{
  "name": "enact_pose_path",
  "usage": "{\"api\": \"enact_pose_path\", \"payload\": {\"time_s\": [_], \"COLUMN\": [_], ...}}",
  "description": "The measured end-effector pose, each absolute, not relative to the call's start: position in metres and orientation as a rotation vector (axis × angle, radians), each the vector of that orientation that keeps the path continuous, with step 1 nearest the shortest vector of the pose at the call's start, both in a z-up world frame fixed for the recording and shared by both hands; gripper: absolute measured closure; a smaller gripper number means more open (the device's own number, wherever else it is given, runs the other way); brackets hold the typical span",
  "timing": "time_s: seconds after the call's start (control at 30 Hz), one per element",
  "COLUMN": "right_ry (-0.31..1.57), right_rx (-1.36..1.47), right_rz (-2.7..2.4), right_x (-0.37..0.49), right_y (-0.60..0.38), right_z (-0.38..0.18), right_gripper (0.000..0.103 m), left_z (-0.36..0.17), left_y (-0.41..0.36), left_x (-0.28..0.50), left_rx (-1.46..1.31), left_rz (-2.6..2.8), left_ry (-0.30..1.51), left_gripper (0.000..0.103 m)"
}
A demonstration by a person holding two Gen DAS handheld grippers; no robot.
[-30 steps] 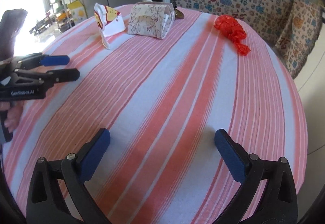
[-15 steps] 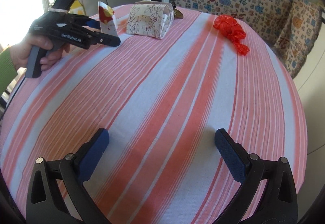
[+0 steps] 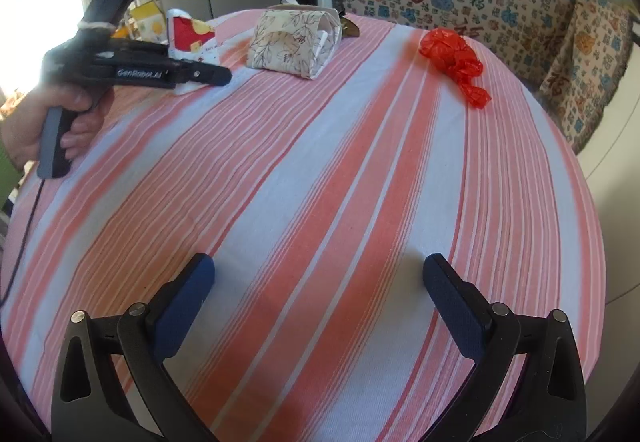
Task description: Collect trash
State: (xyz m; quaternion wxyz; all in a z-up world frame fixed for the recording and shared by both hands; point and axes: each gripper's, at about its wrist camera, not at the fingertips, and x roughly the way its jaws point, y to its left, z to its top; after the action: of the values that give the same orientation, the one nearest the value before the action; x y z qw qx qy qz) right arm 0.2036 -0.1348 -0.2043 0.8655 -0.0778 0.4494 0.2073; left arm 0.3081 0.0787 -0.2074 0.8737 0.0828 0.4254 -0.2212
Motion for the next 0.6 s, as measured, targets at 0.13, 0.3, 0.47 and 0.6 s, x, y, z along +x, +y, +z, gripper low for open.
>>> {"api": "enact_pose_path", "payload": {"time_s": [0.13, 0.3, 0.47, 0.6], "right_ry": [0.974, 1.0, 0.997, 0.963], "right_rx": [-0.07, -0.124, -0.221, -0.176], "right_rz": [0.355, 0.283, 0.256, 0.215], "right_x": [0.232, 0.311, 0.392, 0.437], "right_y": [-0.163, -0.179, -0.165, -0.166], "right_z": [-0.202, -0.202, -0.204, -0.204], "right_gripper": [0.001, 0.001, 0.001, 0.004], "left_z": [-0.208, -0.208, -0.209, -0.21], "left_y": [0.07, 0.06, 0.057, 0.057], "left_x": [0.261, 0.229, 0.223, 0.224], "left_rx": [0.166, 0.153, 0.123, 0.094], "left_rz": [-0.43, -0.392, -0.341, -0.314], "left_ry": [0.894, 0.897, 0.892, 0.894], "left_gripper": [0.069, 0.069, 0.069, 0.069]}}
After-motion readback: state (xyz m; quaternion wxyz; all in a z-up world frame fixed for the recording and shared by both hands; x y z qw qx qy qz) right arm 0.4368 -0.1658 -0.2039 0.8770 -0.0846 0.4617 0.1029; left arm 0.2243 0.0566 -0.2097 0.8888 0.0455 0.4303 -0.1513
